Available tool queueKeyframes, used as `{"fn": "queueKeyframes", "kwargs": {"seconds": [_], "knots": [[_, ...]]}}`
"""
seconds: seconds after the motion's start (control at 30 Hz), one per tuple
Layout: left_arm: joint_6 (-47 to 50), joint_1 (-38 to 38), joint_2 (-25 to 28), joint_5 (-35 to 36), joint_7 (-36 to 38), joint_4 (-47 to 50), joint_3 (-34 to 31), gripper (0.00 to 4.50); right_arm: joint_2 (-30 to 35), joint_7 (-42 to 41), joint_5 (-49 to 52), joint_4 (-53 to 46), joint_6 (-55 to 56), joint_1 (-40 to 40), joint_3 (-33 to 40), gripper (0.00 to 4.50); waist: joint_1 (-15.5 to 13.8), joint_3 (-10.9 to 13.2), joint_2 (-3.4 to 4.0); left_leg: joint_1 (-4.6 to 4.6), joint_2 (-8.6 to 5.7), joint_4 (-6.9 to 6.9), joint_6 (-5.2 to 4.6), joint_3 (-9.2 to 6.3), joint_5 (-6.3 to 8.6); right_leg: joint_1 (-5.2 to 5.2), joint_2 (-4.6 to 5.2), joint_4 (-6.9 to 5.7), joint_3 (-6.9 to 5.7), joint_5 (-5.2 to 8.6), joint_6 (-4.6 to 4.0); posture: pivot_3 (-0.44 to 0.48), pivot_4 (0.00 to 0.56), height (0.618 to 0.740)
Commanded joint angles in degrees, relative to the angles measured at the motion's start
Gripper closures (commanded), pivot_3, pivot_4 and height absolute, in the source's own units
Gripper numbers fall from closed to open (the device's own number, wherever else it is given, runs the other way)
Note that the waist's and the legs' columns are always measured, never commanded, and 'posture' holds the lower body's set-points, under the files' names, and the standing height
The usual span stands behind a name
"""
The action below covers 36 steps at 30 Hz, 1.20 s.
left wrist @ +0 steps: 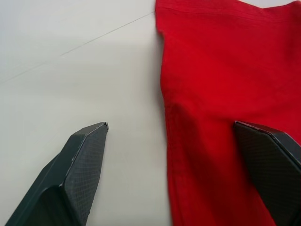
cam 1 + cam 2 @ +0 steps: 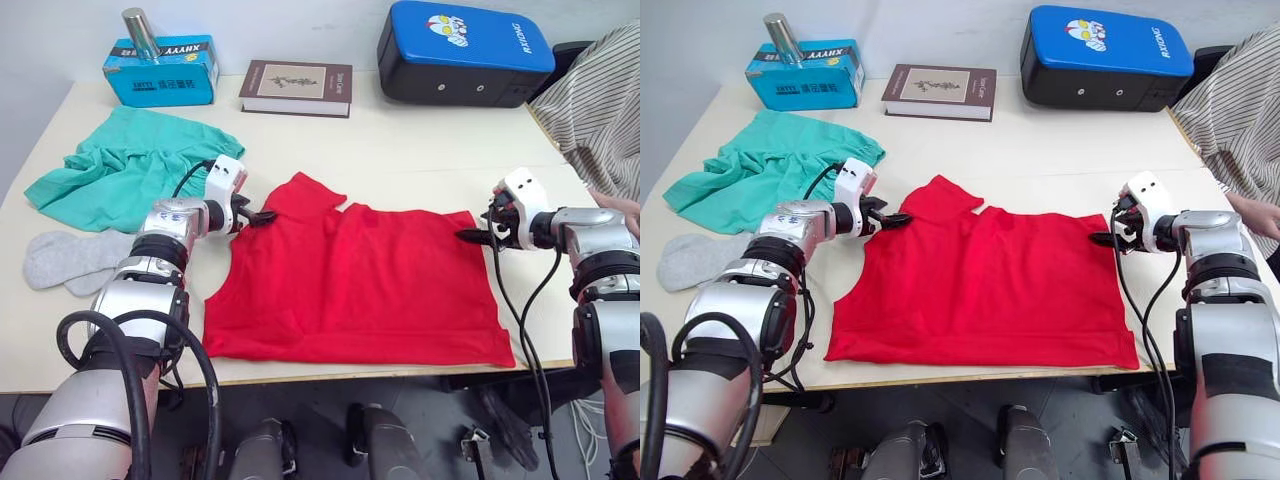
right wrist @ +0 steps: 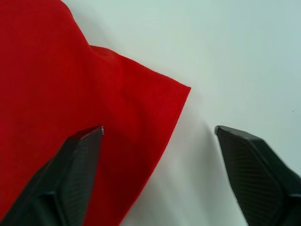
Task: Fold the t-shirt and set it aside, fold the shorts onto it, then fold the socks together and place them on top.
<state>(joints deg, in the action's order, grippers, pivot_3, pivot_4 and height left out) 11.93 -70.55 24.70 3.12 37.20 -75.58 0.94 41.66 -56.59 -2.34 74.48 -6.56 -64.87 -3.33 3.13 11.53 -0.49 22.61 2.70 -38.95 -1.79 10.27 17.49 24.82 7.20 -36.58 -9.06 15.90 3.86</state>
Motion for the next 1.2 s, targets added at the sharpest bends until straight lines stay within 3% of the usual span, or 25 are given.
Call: {"fn": "queueKeyframes", "kwargs": {"seconds": [0.03, 0.13, 0.27, 0.53, 0.9, 0.97, 1.07, 1.2], "knots": [[-1.2, -1.2, -1.1, 0.5, -1.5, -0.7, -3.2, 0.00, -0.1, -0.4, 0.7, -0.6, 0.6, -0.9, 2.1, 1.92, 0.0, 0.0, 0.00, 0.00, 0.00, -0.01, 0.00, 0.00, 0.00, 0.00, 0.01, -0.02, 0.00, 0.00, 0.00, 0.000, 0.150, 0.740], [-1.8, -1.1, -1.9, 0.1, -1.6, -0.9, -4.6, 0.60, -0.1, 0.0, 0.7, -0.6, 0.9, -0.4, 3.1, 2.92, 0.0, 0.0, 0.00, 0.01, -0.01, -0.01, 0.00, 0.00, 0.00, 0.01, 0.02, -0.03, 0.00, 0.00, 0.00, 0.000, 0.150, 0.740], [-2.2, -0.9, -2.0, -0.8, -1.9, -1.1, -5.6, 1.86, 0.2, 0.1, 0.3, -0.6, 1.2, 0.1, 3.4, 4.35, 0.0, 0.0, 0.00, 0.01, -0.03, -0.02, 0.00, 0.00, 0.00, 0.00, 0.04, -0.03, 0.00, 0.00, 0.00, 0.000, 0.150, 0.740], [-3.3, -0.7, -0.8, 1.4, -0.6, -0.7, -10.8, 4.42, 0.8, -0.4, 1.8, -1.4, 2.3, 1.0, 6.2, 4.50, 0.1, 0.0, 0.00, 0.01, -0.02, -0.02, 0.00, 0.00, 0.00, 0.01, 0.03, -0.04, -0.01, 0.00, 0.00, 0.000, 0.150, 0.740], [-3.6, 0.7, 2.0, 2.6, 6.3, 0.8, -13.7, 4.49, 3.4, -6.0, 5.4, -3.3, 1.3, 3.3, 11.1, 4.50, 0.1, 0.0, 0.00, 0.00, -0.03, -0.02, 0.00, 0.01, 0.00, 0.00, 0.02, -0.04, 0.00, 0.00, 0.01, 0.000, 0.150, 0.740], [-4.3, 1.2, 2.1, 1.7, 4.5, 0.7, -13.3, 4.49, 3.3, -6.2, 5.4, -3.7, 1.5, 4.3, 11.2, 4.50, 0.0, 0.0, 0.00, 0.00, -0.03, -0.03, 0.00, 0.00, 0.00, -0.02, 0.02, -0.03, 0.00, 0.00, 0.01, 0.000, 0.150, 0.740], [-4.4, 1.4, 1.6, 0.5, 1.9, 0.5, -12.6, 3.93, 2.7, -6.3, 5.4, -4.4, 1.5, 5.2, 11.1, 4.50, 0.0, 0.0, 0.00, 0.00, -0.03, -0.04, 0.00, -0.01, 0.00, -0.01, 0.02, -0.04, 0.00, 0.00, 0.01, 0.000, 0.150, 0.740], [-5.0, 1.0, -0.1, -0.5, 1.2, 0.2, -11.7, 2.67, 2.0, -6.6, 5.2, -5.0, 1.7, 5.5, 10.7, 4.50, 0.0, 0.0, 0.00, -0.01, -0.04, -0.04, 0.00, 0.00, 0.00, -0.01, 0.03, -0.05, 0.01, 0.00, 0.01, 0.000, 0.150, 0.740]]}}
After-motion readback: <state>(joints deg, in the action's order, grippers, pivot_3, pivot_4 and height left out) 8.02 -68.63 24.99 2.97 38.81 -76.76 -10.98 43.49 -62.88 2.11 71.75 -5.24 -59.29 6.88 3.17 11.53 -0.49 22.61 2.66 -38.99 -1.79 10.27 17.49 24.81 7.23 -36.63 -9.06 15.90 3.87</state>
